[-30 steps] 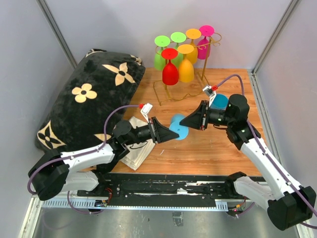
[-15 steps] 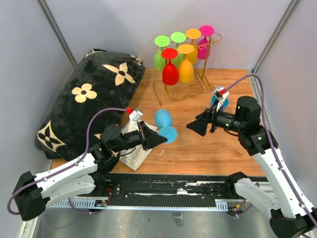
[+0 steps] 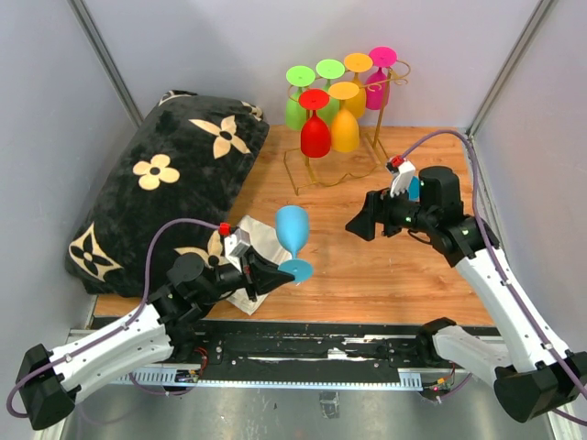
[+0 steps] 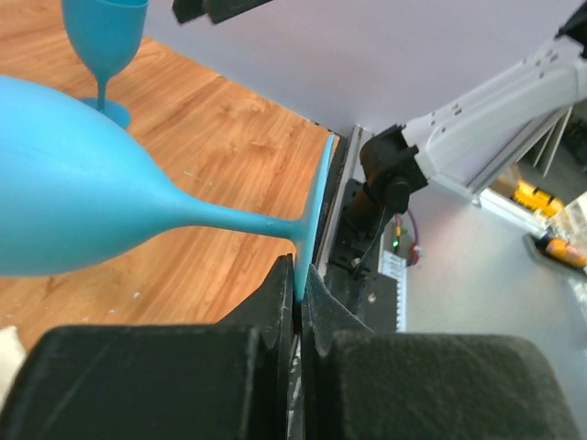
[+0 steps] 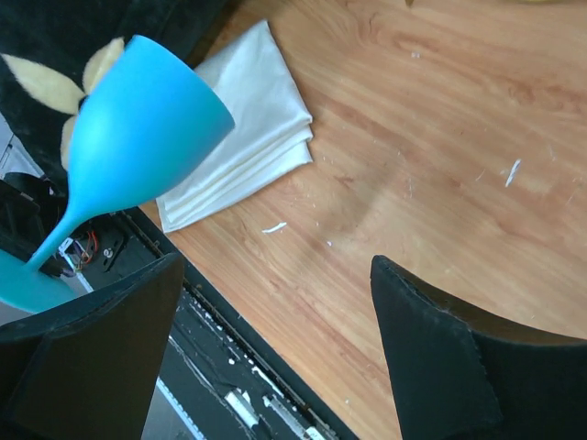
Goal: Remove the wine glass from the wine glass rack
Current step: Place the wine glass at the center of the board.
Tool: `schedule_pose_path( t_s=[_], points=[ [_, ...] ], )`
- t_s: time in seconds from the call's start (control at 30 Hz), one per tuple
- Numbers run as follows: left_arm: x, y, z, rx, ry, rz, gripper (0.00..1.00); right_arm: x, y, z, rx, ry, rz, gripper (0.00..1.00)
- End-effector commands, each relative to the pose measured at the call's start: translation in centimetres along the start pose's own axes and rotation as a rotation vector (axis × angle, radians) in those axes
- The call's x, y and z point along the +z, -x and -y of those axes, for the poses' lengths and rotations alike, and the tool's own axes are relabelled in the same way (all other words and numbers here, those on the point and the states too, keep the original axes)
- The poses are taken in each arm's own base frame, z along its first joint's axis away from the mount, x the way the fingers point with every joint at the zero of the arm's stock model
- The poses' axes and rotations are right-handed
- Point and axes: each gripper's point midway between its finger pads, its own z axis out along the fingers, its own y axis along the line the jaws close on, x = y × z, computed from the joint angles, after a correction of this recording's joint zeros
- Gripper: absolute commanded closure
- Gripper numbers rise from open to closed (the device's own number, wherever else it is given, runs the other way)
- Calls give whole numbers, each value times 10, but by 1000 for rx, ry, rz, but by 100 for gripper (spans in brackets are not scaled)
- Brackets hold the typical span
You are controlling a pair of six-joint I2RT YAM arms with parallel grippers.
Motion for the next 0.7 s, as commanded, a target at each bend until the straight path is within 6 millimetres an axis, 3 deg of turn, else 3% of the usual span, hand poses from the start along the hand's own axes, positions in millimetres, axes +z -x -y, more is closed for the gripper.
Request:
schedule_pose_path(
  t_s=[0.0, 0.13, 0.3, 0.53, 0.67],
  points=[
    [-7, -10, 5, 182, -62, -16, 100, 9, -14, 1, 81, 21, -14, 16],
    [-15, -27, -1, 315, -87, -28, 100, 8, -12, -5, 93, 52, 17, 15],
    [-17, -29, 17, 433, -218, -30, 99, 4, -11, -11, 101, 77, 35, 15],
    [-23, -56, 12, 454, -249, -297, 100, 2, -10, -15, 96, 96, 57, 15],
    [-27, -65, 9, 445, -244, -295, 99, 1, -12, -15, 87, 100, 64, 15]
  ],
)
